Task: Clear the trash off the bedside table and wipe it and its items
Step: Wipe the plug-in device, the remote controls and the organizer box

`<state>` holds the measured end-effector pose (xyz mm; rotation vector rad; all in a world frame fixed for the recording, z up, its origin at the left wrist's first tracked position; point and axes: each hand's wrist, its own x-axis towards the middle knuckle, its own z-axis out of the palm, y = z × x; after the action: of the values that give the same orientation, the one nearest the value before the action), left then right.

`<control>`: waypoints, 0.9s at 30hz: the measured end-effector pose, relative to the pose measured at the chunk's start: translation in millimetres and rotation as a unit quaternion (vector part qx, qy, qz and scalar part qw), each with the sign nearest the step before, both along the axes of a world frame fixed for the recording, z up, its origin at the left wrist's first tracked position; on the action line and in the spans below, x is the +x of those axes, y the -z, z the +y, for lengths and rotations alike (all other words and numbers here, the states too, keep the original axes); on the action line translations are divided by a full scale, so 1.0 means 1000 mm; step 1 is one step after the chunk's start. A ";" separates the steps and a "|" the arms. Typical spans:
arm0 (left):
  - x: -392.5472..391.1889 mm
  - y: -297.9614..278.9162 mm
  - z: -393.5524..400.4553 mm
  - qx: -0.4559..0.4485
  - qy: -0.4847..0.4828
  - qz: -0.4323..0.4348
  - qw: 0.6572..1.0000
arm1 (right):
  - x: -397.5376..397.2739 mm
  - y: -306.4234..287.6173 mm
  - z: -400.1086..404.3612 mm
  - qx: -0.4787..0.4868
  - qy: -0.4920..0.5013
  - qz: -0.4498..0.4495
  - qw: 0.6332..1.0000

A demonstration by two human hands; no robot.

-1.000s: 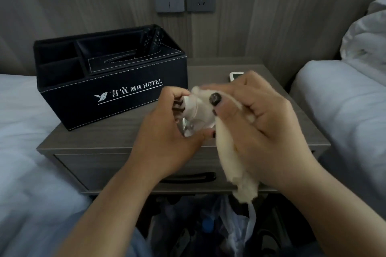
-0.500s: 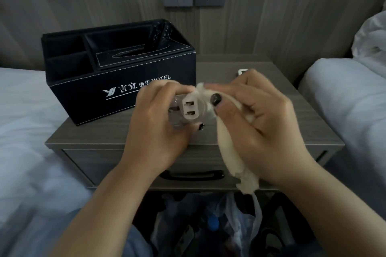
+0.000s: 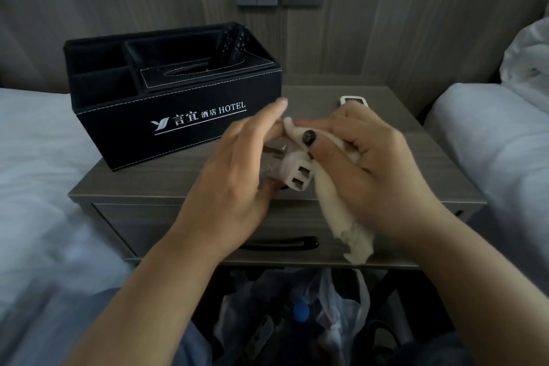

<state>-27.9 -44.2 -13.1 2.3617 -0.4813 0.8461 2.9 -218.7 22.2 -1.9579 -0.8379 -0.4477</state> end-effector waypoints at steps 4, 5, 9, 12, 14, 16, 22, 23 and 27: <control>0.002 0.000 -0.002 -0.011 -0.020 -0.016 1.000 | 0.009 -0.001 -0.009 0.004 0.047 0.068 0.997; 0.002 0.000 -0.002 -0.014 -0.024 -0.017 0.999 | 0.008 -0.001 -0.008 0.018 0.028 0.075 0.997; 0.003 0.001 0.001 -0.027 -0.037 -0.011 0.999 | -0.002 -0.004 -0.007 0.045 -0.119 0.106 0.986; 0.004 0.001 0.000 -0.007 -0.066 0.004 0.998 | -0.006 -0.007 -0.009 0.101 -0.153 0.091 0.979; 0.005 0.003 -0.003 0.014 -0.075 0.007 0.997 | -0.008 -0.004 -0.004 0.078 -0.094 0.014 0.992; 0.006 0.005 -0.007 0.035 -0.078 -0.003 0.996 | -0.009 0.001 0.001 -0.001 -0.031 -0.070 0.997; 0.006 0.000 -0.008 0.076 -0.107 -0.026 0.991 | -0.009 0.002 -0.001 -0.112 0.085 -0.214 0.967; 0.005 -0.001 -0.009 0.068 -0.101 -0.022 0.992 | -0.012 0.004 0.003 -0.136 0.085 -0.226 0.961; 0.003 -0.003 -0.011 0.000 -0.103 0.003 0.995 | -0.006 0.013 0.006 -0.140 0.092 -0.244 0.955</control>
<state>-25.2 -55.3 -9.7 2.4432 -0.2385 0.9302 -3.5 -212.8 9.4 -2.2351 -1.0756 -0.9973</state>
